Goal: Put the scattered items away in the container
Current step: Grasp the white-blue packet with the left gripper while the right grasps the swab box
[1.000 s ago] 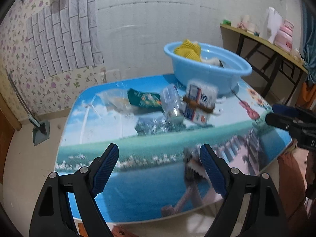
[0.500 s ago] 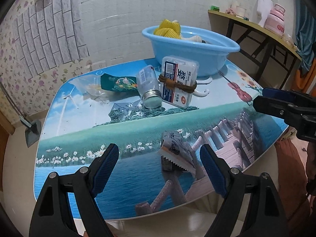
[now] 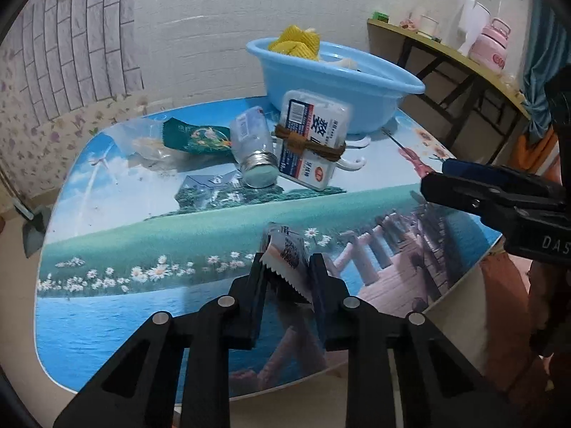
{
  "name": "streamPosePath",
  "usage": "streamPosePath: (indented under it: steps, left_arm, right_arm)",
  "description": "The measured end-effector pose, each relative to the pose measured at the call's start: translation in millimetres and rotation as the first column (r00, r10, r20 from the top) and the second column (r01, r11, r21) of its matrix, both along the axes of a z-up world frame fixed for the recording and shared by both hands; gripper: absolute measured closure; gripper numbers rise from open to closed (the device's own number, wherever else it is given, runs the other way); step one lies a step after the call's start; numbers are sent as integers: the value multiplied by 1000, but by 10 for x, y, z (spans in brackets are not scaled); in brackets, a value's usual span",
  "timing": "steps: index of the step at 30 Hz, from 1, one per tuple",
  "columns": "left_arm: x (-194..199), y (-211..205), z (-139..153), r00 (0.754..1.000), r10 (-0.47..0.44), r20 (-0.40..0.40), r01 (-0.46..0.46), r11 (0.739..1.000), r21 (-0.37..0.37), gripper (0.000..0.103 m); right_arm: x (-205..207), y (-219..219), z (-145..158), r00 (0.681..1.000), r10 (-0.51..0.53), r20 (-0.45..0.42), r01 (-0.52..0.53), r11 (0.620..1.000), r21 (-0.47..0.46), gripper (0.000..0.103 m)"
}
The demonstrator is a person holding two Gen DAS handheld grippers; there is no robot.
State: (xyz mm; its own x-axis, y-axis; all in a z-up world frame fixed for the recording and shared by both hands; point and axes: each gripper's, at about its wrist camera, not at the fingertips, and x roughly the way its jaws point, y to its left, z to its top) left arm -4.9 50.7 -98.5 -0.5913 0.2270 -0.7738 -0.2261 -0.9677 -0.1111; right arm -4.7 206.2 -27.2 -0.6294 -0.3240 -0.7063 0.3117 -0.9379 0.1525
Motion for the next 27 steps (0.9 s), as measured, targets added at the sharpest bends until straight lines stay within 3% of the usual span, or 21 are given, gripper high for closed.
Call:
streamPosePath:
  steps: [18,20,22,23,27]
  left_arm:
    - [-26,-410,112,992,119,-40,-119,993,5,81]
    - [-27,-425,108,992,124,-37,-124,992,8,81]
    - [-19,-426,114,991,126,-40,-126,992,2,81]
    - [-12,-418,125,991,127,-43,-127,992,0,81]
    - [1,-401,148,990,131,-49,-132,991,-4,81]
  right_arm:
    - [-507,-582,10,993,93,-70,-90,995,48,41]
    - [-564,-600,-19,993,97,-63,-95,995,43,49]
    - [-601,-616,-48,994,100,-49,-98,994,48,72]
    - [-609,-619,-61,994,101,-44,-99,994,53,78]
    - [-532,-543,-59,994,95,-48,-94,995,27,77]
